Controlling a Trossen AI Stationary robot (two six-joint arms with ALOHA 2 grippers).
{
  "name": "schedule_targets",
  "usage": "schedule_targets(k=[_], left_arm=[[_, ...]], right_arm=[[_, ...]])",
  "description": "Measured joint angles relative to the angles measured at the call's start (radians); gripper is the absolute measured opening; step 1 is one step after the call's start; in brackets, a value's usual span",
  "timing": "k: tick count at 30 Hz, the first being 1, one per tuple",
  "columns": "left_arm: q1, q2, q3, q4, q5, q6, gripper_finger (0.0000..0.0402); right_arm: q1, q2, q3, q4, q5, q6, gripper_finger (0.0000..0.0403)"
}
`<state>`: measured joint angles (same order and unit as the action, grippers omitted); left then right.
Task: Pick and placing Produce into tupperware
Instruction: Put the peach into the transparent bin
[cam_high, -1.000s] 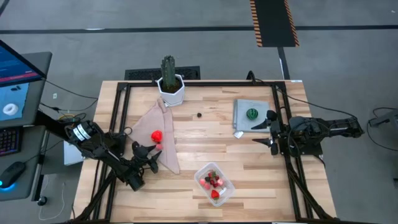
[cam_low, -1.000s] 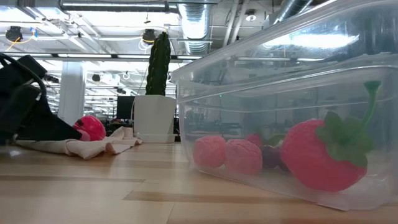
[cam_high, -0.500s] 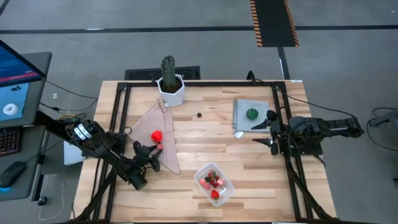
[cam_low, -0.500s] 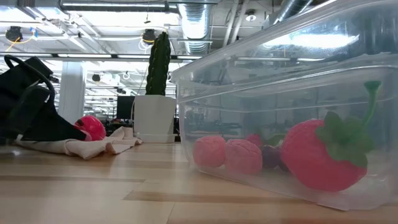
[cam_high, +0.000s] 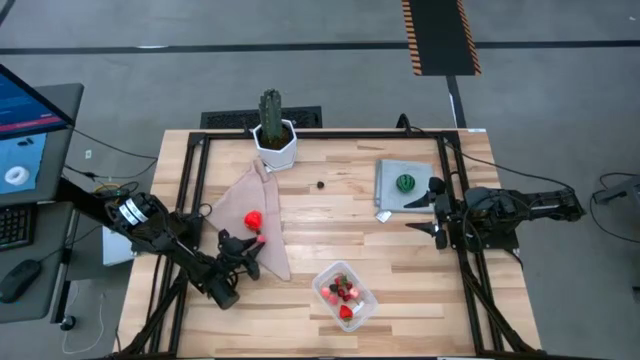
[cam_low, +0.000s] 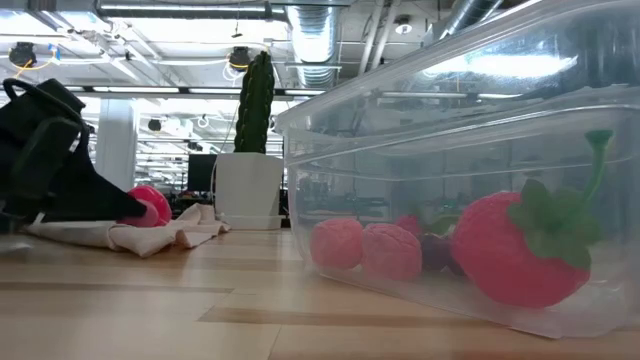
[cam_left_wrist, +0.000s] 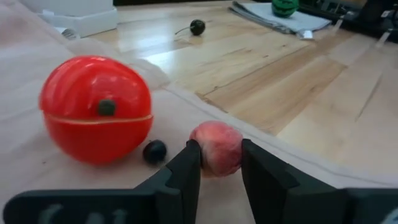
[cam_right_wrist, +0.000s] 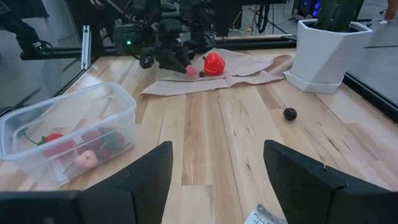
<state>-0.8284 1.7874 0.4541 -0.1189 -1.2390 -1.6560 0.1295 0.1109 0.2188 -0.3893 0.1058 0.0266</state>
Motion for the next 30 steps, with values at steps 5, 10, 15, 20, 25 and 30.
schedule_targets(k=[5, 10, 15, 20, 25, 30], left_arm=[[0.000, 0.000, 0.037, 0.001, -0.031, 0.042, 0.0095], [0.000, -0.014, 0.097, 0.002, -0.046, 0.125, 0.0095], [0.000, -0.043, 0.183, 0.001, -0.072, 0.289, 0.0095], [0.014, -0.073, 0.295, 0.002, -0.074, 0.514, 0.0095], [0.046, -0.075, 0.424, 0.006, -0.044, 0.751, 0.0095], [0.091, -0.075, 0.542, 0.020, 0.067, 0.960, 0.0095]], right_arm=[[0.000, 0.000, 0.000, 0.000, 0.000, 0.000, 0.0276], [0.000, 0.000, 0.000, 0.000, 0.000, 0.000, 0.0276], [0.000, 0.000, 0.000, 0.000, 0.000, 0.000, 0.0276], [0.000, 0.000, 0.000, 0.000, 0.000, 0.000, 0.0276], [0.000, 0.000, 0.000, 0.000, 0.000, 0.000, 0.0276], [0.000, 0.000, 0.000, 0.000, 0.000, 0.000, 0.0276]])
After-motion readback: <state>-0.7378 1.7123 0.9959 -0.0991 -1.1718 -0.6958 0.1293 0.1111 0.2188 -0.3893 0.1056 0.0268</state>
